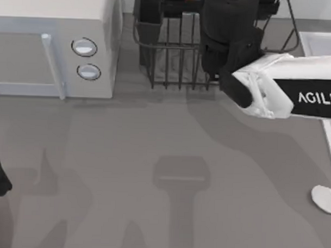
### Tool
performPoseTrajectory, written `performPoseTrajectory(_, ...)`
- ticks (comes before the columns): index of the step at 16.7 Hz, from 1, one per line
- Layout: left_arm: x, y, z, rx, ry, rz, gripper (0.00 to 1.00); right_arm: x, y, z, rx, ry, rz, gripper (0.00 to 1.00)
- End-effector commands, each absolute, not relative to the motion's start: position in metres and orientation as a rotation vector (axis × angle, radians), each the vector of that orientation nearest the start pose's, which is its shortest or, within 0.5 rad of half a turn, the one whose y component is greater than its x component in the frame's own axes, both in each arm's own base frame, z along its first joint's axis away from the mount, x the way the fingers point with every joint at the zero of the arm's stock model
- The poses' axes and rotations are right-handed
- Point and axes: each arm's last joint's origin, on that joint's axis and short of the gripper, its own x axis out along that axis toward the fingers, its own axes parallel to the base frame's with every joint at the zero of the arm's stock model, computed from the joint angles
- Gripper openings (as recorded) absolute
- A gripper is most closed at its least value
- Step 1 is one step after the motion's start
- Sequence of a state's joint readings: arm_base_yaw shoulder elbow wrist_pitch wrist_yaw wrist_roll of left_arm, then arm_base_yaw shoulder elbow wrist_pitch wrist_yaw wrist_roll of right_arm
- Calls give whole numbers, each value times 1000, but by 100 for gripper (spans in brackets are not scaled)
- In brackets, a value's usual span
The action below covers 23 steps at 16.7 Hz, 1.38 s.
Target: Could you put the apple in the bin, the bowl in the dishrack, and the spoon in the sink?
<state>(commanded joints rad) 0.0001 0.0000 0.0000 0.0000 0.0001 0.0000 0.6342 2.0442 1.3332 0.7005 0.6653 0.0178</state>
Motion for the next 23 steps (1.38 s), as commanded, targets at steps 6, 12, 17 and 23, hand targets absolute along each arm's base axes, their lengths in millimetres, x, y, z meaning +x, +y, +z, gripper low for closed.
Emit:
performPoseTrajectory(6, 106, -1, 160, 0, 0, 0, 100, 368, 226, 230, -7, 26, 47, 100)
performPoseTrajectory(12, 106, -1, 160, 0, 0, 0, 100, 291, 119, 252, -19, 97, 121, 100)
performPoseTrajectory(17, 106, -1, 160, 0, 0, 0, 100, 186, 42, 233, -14, 104, 128, 100)
performPoseTrajectory(23, 106, -1, 160, 0, 0, 0, 100, 118, 7, 179, -6, 45, 63, 100)
